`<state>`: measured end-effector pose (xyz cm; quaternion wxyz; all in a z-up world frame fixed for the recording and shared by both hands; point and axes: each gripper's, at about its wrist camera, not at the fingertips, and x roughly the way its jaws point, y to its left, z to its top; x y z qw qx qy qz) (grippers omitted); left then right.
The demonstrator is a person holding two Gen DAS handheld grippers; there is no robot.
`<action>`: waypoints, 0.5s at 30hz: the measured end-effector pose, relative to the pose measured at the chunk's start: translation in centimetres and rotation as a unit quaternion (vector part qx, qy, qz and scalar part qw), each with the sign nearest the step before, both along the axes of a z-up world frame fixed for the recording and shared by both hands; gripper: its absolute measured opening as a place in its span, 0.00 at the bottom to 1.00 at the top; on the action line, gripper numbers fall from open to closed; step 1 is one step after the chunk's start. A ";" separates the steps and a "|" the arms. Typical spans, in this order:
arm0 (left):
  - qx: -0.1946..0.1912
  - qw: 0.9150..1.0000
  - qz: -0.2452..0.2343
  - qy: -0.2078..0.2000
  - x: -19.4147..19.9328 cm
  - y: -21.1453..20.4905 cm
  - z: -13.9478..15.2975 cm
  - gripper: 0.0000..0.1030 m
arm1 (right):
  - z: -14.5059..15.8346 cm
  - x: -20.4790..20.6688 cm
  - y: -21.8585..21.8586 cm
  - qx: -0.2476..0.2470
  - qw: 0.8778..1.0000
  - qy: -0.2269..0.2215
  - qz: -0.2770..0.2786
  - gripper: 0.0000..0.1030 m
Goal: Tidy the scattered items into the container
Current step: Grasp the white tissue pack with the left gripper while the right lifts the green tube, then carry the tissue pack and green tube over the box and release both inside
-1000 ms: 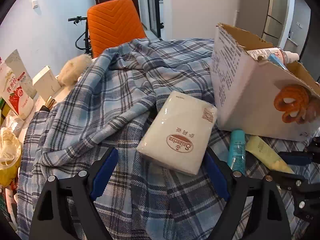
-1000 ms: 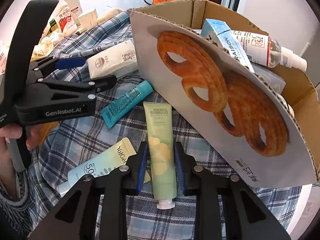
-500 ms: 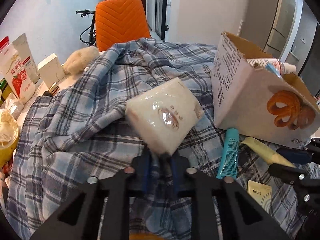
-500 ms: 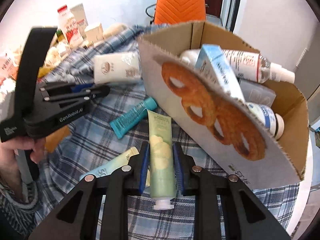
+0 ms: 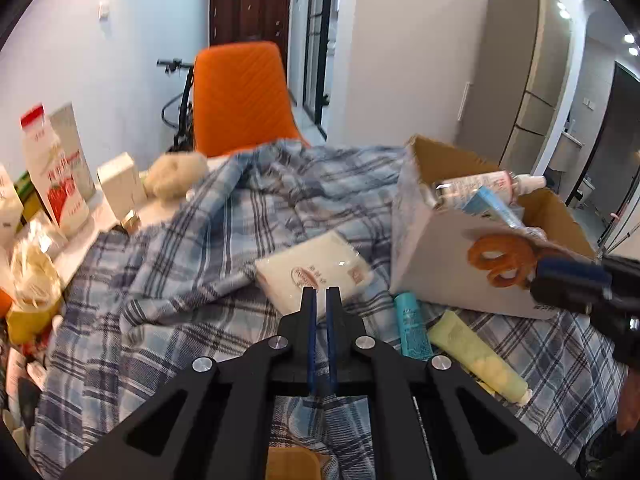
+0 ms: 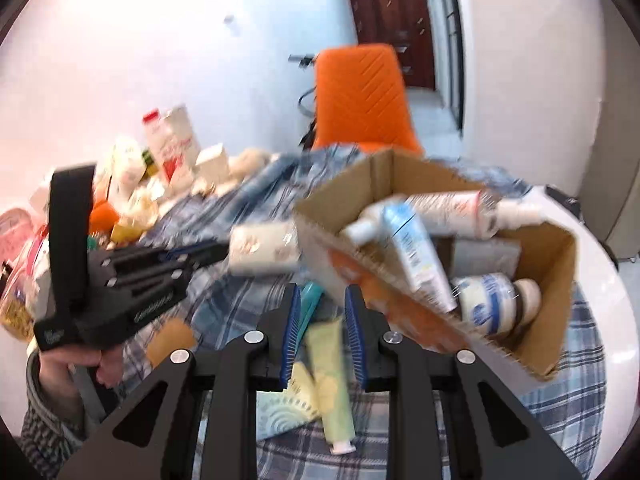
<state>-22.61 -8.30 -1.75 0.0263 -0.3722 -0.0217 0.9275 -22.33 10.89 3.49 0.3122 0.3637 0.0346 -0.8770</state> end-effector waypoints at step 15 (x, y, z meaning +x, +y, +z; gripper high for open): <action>-0.102 0.993 -0.045 -0.039 -4.5 2.2 -4.0 0.85 | -2.0 -0.6 -0.2 0.041 0.996 -0.065 0.045 0.22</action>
